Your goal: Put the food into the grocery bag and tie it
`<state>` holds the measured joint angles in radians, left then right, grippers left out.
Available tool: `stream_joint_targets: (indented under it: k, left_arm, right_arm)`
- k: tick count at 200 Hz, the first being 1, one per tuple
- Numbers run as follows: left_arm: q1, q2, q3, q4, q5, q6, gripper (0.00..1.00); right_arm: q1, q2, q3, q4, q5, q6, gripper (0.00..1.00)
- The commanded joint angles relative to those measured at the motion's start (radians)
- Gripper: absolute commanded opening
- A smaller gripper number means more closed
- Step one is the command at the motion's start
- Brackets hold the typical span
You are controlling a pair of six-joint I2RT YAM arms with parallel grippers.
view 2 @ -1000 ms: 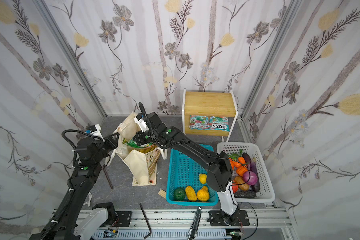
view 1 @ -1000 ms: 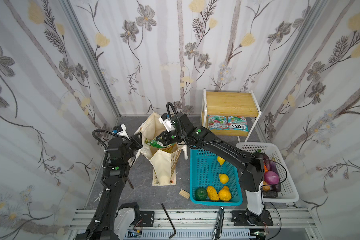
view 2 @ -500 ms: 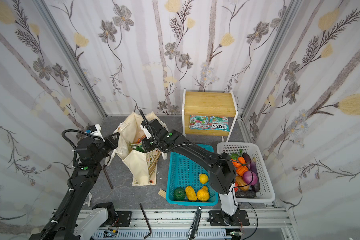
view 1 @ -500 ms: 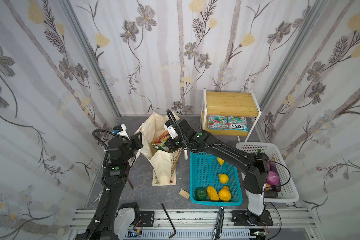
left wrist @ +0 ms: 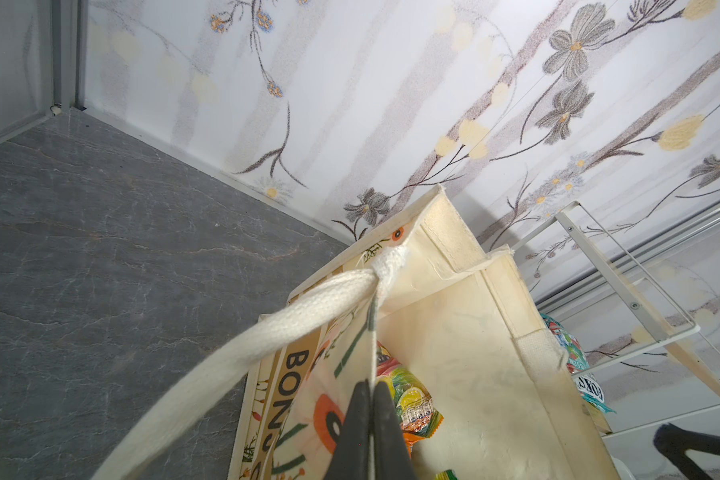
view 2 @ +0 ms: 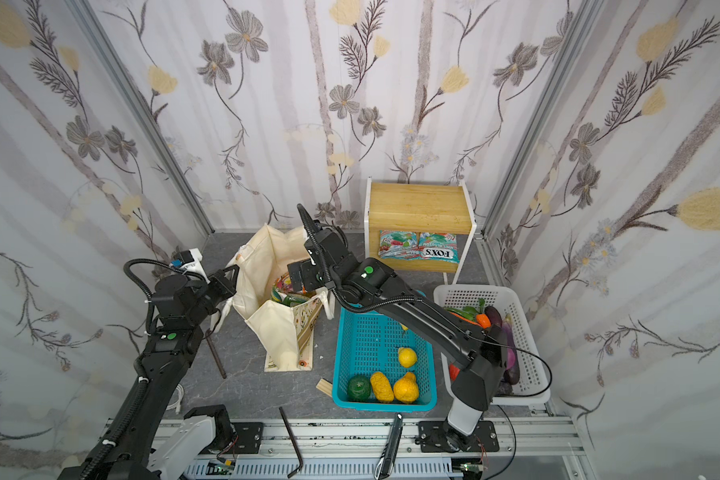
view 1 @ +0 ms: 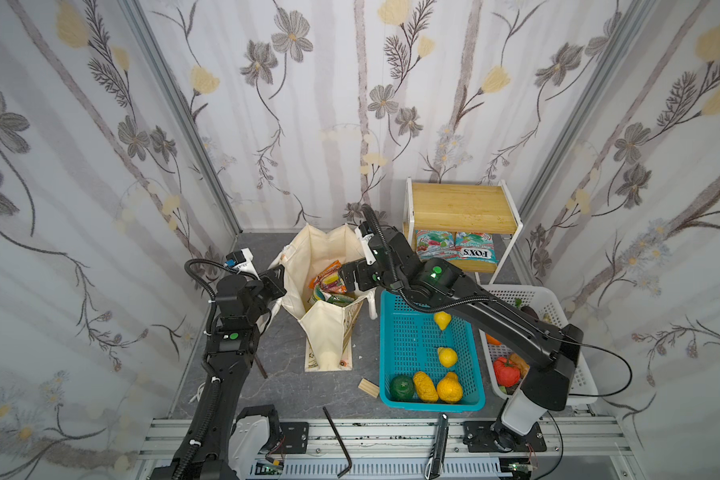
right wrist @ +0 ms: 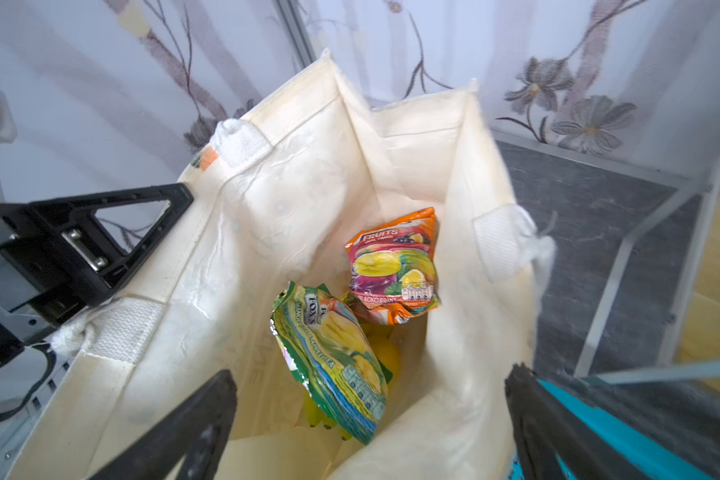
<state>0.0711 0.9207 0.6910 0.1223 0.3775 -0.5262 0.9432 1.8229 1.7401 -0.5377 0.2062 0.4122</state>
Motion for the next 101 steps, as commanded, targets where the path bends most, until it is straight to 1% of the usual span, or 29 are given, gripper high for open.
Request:
stream_joint_targets:
  k: [1,17,38,52,57,65,73,75,77,82,92,96,98,101]
  left_arm:
    - [0.000,-0.002,0.004,0.037,0.000,0.000,0.00]
    - [0.000,-0.003,0.004,0.037,0.002,-0.001,0.00]
    - [0.000,-0.002,0.003,0.037,0.002,-0.003,0.00]
    - [0.000,-0.003,0.004,0.036,0.002,-0.003,0.00]
    - [0.000,-0.003,0.004,0.036,0.002,-0.003,0.00]
    - [0.000,-0.003,0.003,0.036,0.001,-0.003,0.00]
    - [0.000,-0.003,0.004,0.036,-0.001,-0.002,0.00]
    - [0.000,-0.003,0.004,0.036,-0.001,-0.001,0.00]
    - [0.000,-0.003,0.004,0.037,-0.001,-0.001,0.00]
    - [0.000,-0.003,0.003,0.036,-0.001,-0.001,0.00]
    - [0.000,-0.002,0.005,0.036,-0.007,-0.001,0.00]
    - [0.000,-0.001,0.006,0.036,-0.009,-0.001,0.00]
    - [-0.001,-0.001,0.006,0.036,-0.008,0.000,0.00]
    - [0.000,0.000,0.010,0.036,-0.009,0.001,0.00]
  right_arm:
    - [-0.021,-0.058,-0.081,0.087,0.077,0.088,1.00]
    - [-0.062,-0.072,-0.152,0.121,0.014,0.134,1.00]
    - [-0.107,-0.049,-0.211,0.171,-0.162,0.172,0.96]
    - [-0.115,-0.029,-0.237,0.217,-0.233,0.187,0.92]
    - [-0.115,-0.020,-0.242,0.233,-0.256,0.189,0.90]
    - [-0.115,-0.004,-0.248,0.259,-0.288,0.195,0.84]
    - [-0.115,0.013,-0.245,0.275,-0.314,0.197,0.71]
    - [-0.115,0.018,-0.243,0.279,-0.320,0.199,0.65]
    - [-0.115,0.020,-0.243,0.279,-0.322,0.199,0.63]
    - [-0.112,0.027,-0.240,0.285,-0.329,0.200,0.49]
    - [-0.113,0.034,-0.231,0.293,-0.331,0.201,0.16]
    - [-0.112,0.036,-0.225,0.292,-0.326,0.203,0.04]
    - [-0.113,0.036,-0.222,0.290,-0.323,0.203,0.00]
    - [-0.112,0.035,-0.217,0.287,-0.317,0.203,0.00]
